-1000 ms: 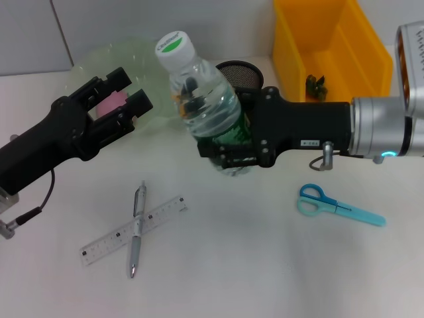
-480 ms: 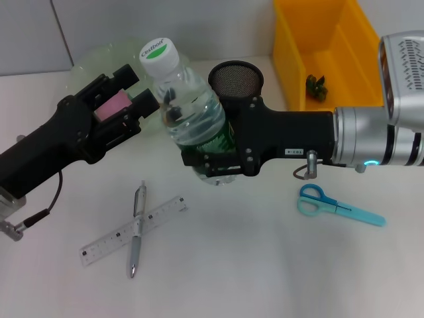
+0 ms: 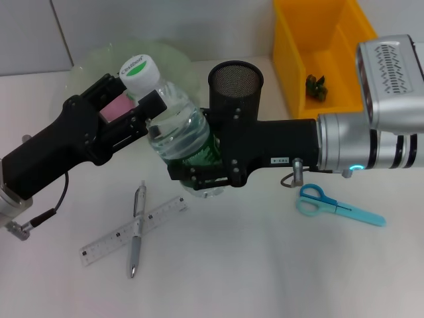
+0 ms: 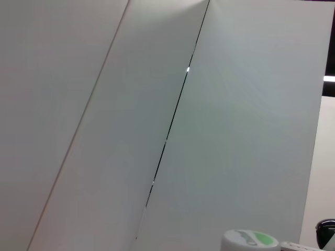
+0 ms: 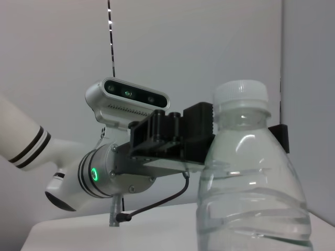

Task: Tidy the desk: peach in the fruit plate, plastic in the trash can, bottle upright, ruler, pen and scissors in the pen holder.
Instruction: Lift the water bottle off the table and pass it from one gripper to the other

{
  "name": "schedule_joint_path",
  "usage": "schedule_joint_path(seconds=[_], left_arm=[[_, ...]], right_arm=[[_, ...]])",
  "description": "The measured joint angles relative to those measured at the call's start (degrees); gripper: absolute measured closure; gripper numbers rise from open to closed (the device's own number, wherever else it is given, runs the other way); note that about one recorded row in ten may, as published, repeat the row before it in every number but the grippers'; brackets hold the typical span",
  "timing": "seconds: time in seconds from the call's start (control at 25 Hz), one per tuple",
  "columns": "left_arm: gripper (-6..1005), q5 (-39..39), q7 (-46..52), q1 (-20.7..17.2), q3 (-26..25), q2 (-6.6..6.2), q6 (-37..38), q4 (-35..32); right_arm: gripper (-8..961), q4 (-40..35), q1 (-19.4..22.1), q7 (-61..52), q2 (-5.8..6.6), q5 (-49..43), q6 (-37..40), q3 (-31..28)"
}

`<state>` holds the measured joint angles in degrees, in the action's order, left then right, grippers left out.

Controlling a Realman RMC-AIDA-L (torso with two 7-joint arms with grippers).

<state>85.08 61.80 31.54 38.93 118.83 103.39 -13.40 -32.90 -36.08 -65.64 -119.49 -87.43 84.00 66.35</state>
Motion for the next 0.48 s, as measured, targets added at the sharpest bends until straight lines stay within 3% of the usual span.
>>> schedule_joint_path(seconds=[0.48], left_arm=[[197,0.0,-1.1,0.2,0.0,-0.01,1.0,0.4]], right_arm=[[194,1.5,-0.9,-0.2,-0.03,0.0,-1.2,0.7]])
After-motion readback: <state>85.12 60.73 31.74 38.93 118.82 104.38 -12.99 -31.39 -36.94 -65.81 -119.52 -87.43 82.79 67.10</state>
